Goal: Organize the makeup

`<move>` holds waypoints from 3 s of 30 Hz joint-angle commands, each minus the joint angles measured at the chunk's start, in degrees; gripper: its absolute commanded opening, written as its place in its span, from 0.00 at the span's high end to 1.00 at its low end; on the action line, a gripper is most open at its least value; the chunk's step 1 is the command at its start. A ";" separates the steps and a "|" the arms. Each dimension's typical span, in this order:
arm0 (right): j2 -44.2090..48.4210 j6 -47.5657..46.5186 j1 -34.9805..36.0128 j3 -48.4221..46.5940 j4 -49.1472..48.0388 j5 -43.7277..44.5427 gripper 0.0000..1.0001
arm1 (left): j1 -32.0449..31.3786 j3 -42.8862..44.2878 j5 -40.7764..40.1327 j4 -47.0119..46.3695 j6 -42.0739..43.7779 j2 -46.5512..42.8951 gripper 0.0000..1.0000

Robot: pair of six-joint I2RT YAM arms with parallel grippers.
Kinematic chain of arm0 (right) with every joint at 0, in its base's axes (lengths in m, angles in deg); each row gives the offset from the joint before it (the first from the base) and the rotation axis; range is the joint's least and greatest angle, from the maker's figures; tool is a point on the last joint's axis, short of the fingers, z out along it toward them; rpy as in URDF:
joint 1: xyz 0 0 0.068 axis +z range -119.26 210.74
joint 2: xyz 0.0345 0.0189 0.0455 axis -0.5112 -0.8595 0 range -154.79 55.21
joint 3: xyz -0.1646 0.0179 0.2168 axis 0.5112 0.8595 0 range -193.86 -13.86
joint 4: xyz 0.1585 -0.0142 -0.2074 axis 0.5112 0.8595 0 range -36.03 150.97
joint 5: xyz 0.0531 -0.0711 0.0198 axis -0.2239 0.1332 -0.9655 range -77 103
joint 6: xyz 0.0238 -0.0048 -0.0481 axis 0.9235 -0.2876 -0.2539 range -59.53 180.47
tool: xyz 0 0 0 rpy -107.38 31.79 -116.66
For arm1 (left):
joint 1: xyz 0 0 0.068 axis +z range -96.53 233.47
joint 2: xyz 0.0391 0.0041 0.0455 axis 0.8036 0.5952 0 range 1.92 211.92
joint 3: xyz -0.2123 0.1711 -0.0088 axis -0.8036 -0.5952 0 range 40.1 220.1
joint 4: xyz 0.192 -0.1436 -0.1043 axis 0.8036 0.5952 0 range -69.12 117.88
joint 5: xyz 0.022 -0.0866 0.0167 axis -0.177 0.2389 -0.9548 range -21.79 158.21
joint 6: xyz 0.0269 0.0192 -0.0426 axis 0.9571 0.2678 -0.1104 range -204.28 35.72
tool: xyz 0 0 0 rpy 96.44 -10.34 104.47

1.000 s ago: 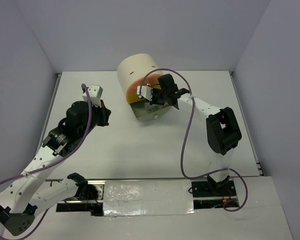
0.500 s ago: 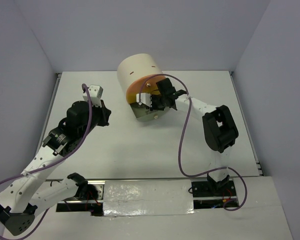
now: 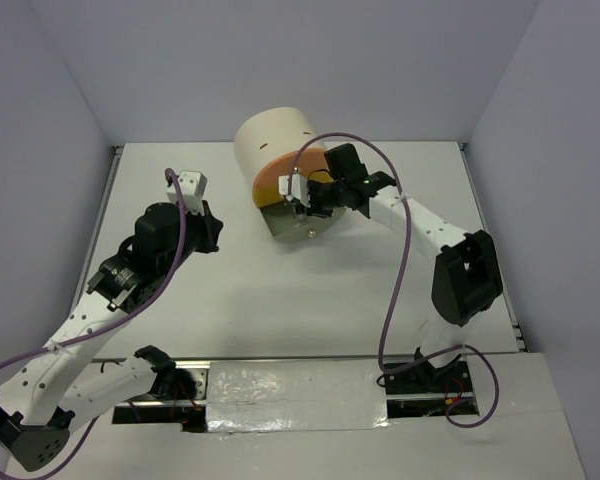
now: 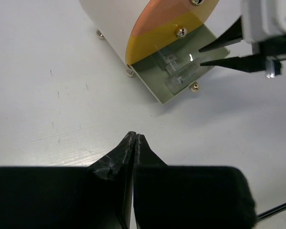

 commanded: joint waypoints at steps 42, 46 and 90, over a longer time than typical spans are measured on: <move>-10.53 -9.55 3.40 11.01 -23.20 16.58 0.33 | 0.33 -5.22 -2.76 -6.91 -5.02 -5.50 0.67; -12.55 -9.46 3.57 7.84 -22.76 16.75 0.31 | 0.33 -5.05 -2.59 -7.09 -5.11 -4.80 0.66; 43.06 41.50 -25.60 19.17 -2.01 6.11 0.00 | 0.85 -5.49 8.40 -21.24 -3.53 3.81 0.01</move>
